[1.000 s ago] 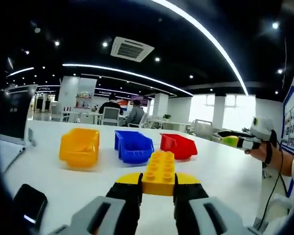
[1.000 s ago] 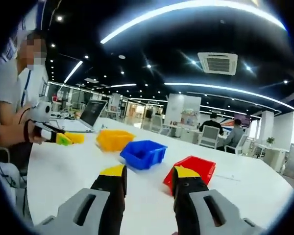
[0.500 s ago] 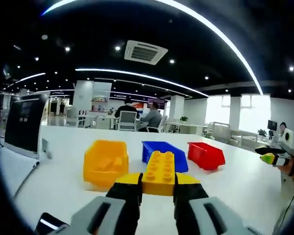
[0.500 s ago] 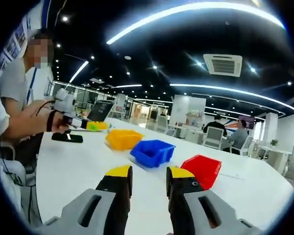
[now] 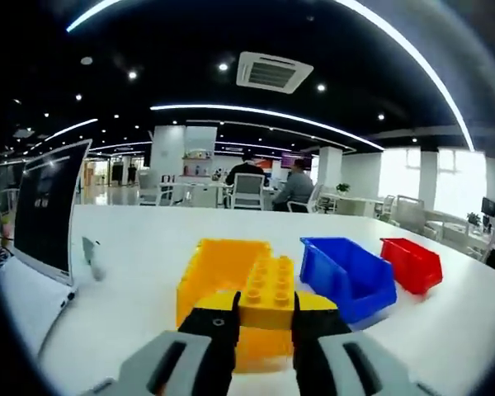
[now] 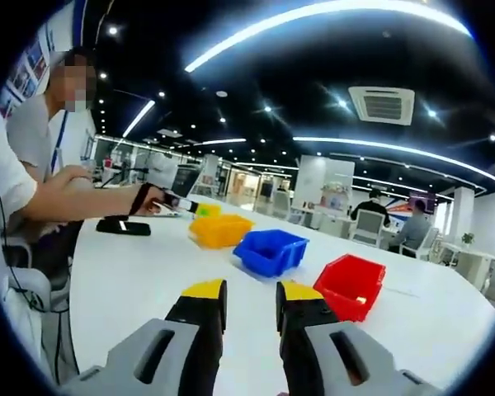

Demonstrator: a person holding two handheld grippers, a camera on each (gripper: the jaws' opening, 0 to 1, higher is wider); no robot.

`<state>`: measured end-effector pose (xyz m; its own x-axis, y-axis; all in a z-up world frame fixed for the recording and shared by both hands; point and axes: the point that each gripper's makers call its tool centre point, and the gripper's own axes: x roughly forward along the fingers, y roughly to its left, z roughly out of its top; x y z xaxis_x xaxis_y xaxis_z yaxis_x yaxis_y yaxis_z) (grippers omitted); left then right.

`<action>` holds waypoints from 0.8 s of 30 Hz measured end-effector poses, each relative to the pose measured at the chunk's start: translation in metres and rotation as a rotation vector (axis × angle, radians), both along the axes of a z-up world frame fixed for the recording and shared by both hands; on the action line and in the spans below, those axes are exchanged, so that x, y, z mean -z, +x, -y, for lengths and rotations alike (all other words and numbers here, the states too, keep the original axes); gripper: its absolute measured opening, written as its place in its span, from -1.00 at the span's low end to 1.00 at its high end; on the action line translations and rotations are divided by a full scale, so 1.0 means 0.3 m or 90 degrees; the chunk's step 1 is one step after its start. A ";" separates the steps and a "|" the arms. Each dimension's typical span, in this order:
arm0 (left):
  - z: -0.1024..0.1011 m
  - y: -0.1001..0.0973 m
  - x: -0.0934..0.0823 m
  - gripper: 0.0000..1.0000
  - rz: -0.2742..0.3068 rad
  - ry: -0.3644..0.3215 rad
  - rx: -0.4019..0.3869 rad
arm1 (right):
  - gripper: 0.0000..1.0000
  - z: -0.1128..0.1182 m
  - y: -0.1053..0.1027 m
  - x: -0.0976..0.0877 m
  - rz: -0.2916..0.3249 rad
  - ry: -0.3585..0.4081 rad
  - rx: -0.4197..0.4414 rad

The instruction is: Take apart the toy blocks one by one and place each separated block into its matching bin, sorting the blocks by their type until all the connected pieces are disassembled and separated into the correct bins

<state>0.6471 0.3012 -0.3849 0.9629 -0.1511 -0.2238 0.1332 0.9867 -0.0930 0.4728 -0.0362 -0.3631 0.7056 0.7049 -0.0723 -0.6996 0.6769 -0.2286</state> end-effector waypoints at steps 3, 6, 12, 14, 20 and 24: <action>-0.036 0.054 0.008 -0.48 -0.005 0.003 -0.023 | -0.48 -0.005 -0.006 -0.004 -0.001 0.004 -0.003; -0.068 0.092 0.032 -0.48 -0.020 0.024 -0.047 | -0.48 -0.015 -0.015 0.002 -0.002 0.001 -0.008; -0.074 0.101 0.048 -0.31 -0.018 0.056 -0.062 | -0.45 -0.016 -0.027 0.019 -0.008 -0.001 -0.012; -0.076 0.100 0.037 0.09 0.000 0.066 -0.063 | -0.45 -0.010 -0.027 0.024 -0.012 -0.003 -0.011; -0.031 0.047 -0.007 0.16 0.027 0.062 -0.034 | -0.36 0.005 -0.023 0.025 -0.011 -0.002 -0.003; 0.035 -0.044 -0.044 -0.01 0.050 0.030 0.003 | -0.31 0.027 -0.012 0.012 -0.004 0.009 0.010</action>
<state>0.6340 0.2906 -0.3719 0.9769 -0.1472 -0.1548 0.1434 0.9890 -0.0352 0.4692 -0.0445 -0.3668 0.7163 0.6946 -0.0667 -0.6901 0.6909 -0.2152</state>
